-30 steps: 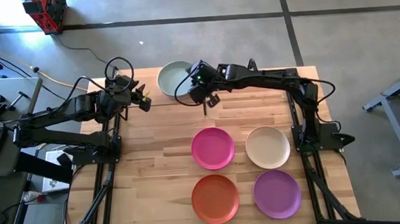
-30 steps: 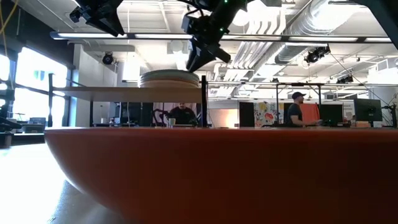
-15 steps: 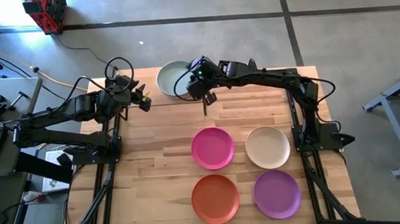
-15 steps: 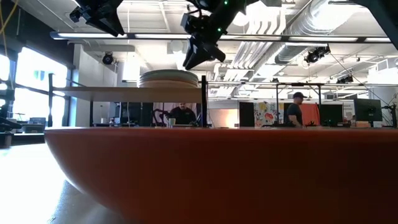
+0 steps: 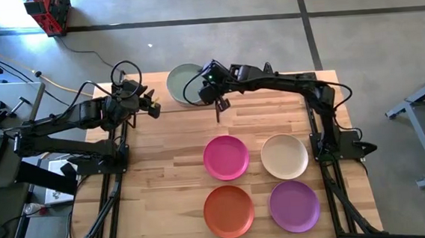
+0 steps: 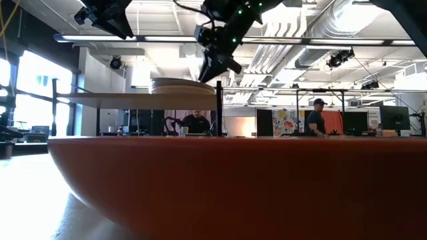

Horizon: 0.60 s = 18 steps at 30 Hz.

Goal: Place and stack plates onto a shelf
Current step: Stack the light blue plate on top of the gray plate

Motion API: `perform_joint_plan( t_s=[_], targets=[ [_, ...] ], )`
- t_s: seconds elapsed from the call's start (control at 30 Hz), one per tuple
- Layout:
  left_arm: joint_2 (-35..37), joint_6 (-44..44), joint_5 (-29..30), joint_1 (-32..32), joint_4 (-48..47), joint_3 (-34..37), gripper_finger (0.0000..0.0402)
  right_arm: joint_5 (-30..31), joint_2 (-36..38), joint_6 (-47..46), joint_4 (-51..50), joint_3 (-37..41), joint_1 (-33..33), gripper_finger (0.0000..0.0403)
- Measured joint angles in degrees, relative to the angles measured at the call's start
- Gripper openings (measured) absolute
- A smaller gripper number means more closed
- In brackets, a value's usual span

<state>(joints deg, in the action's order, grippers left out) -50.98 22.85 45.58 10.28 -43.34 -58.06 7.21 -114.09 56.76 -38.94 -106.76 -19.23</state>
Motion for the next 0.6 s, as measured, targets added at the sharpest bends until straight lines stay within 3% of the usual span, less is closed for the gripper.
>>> perform_joint_plan(
  t_s=[0.43, 0.6],
  targets=[
    [-0.02, 0.09, 0.00, -0.02, -0.06, 0.00, 0.0117, -1.96, -0.08, 0.21, 6.27, -0.02, 0.01, 0.0069],
    [-0.02, 0.11, 0.00, 0.00, 0.02, 0.00, 0.0117, -2.33, -0.80, -0.35, 4.45, -0.11, -0.17, 0.0069]
  ],
)
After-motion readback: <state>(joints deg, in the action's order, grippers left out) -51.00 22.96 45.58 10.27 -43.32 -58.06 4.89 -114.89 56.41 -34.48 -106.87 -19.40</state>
